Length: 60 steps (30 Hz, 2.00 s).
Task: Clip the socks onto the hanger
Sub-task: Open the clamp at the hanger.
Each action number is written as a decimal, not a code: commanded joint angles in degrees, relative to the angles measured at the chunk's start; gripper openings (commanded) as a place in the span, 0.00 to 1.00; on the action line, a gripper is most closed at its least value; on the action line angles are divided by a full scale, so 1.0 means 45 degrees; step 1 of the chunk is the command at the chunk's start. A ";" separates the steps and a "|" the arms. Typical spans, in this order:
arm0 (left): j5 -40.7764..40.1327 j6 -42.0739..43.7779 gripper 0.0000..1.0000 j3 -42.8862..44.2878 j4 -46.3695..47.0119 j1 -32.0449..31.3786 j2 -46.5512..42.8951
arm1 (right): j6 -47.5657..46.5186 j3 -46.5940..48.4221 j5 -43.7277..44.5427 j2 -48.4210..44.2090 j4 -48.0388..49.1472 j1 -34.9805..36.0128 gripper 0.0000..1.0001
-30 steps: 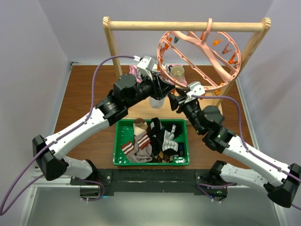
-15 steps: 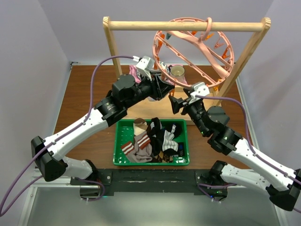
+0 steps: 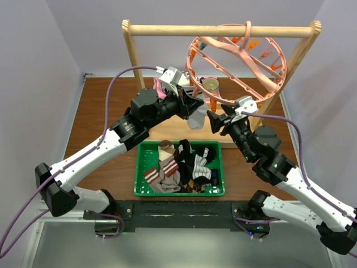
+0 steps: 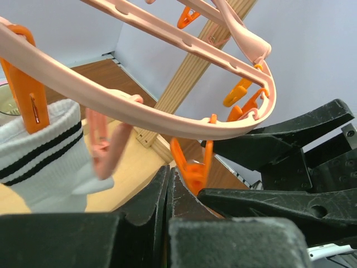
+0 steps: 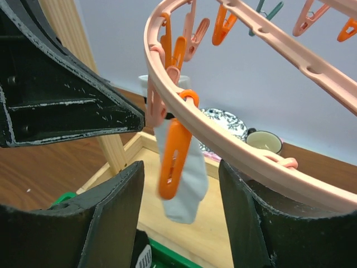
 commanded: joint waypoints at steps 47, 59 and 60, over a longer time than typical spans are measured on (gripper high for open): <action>0.0624 -0.0491 0.00 -0.0464 0.0818 0.0229 -0.0748 | 0.1454 -0.0133 -0.1808 0.0476 0.1317 -0.1309 0.17; 0.2205 -0.0317 0.60 -0.1362 0.2146 -0.0064 -0.0532 | 0.1787 0.0473 -0.2238 0.0281 0.0632 -0.1309 0.12; 0.2283 -0.0199 0.62 -0.1498 0.2244 -0.0083 -0.0532 | 0.1806 0.0492 -0.2277 0.0261 0.0612 -0.1309 0.11</action>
